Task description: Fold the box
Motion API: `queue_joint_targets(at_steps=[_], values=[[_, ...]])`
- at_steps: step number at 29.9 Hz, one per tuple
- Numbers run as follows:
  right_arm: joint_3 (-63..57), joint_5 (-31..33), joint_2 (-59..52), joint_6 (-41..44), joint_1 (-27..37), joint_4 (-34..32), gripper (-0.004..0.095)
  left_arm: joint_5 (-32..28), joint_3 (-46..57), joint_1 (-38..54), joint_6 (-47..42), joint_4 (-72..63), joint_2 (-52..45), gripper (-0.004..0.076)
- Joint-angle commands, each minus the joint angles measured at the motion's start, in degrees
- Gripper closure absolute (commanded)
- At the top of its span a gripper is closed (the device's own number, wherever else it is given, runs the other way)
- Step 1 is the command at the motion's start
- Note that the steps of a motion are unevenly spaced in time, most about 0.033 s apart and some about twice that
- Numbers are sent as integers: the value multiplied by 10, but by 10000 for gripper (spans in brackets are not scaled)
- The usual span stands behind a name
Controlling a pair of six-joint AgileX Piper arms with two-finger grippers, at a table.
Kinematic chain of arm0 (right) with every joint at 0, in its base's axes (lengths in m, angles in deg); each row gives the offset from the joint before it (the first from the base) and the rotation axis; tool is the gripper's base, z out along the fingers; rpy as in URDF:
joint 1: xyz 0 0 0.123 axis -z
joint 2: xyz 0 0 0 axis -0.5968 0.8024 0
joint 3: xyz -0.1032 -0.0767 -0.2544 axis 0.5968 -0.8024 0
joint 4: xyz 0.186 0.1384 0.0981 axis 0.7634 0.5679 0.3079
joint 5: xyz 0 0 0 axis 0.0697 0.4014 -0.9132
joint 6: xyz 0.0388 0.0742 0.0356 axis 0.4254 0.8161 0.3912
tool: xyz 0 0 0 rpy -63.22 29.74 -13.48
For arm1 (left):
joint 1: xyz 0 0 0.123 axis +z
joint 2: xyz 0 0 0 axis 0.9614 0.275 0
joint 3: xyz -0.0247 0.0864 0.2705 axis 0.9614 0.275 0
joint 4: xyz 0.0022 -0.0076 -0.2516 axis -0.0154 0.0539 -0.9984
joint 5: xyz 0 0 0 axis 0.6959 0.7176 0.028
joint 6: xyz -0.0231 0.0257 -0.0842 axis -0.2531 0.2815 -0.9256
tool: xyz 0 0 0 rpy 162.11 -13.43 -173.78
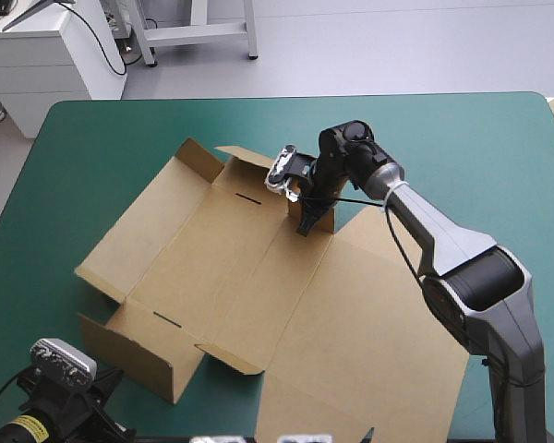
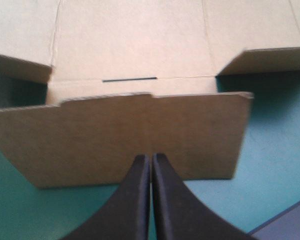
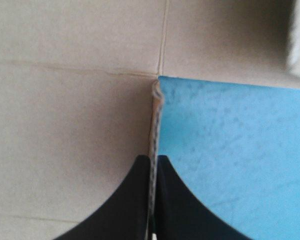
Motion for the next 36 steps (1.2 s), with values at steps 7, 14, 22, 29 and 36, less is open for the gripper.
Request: queue_joint_targets(at_steps=[7,14,22,29,36], values=[[101,-39,-9,-131,-36,43,924,-8,-18,1,-2,-10,8,731],[102,-53,-8,-169,-76,41,924,-2,-18,1,-1,-10,8,731],[102,-49,-8,-134,-76,11,886,-3,-18,1,-1,-10,8,731],[102,-28,-14,-84,-76,-35,697,-22,-18,1,-1,-8,8,731],[102,12,-42,-56,-77,-61,681,-27,-18,1,-1,-8,8,731]])
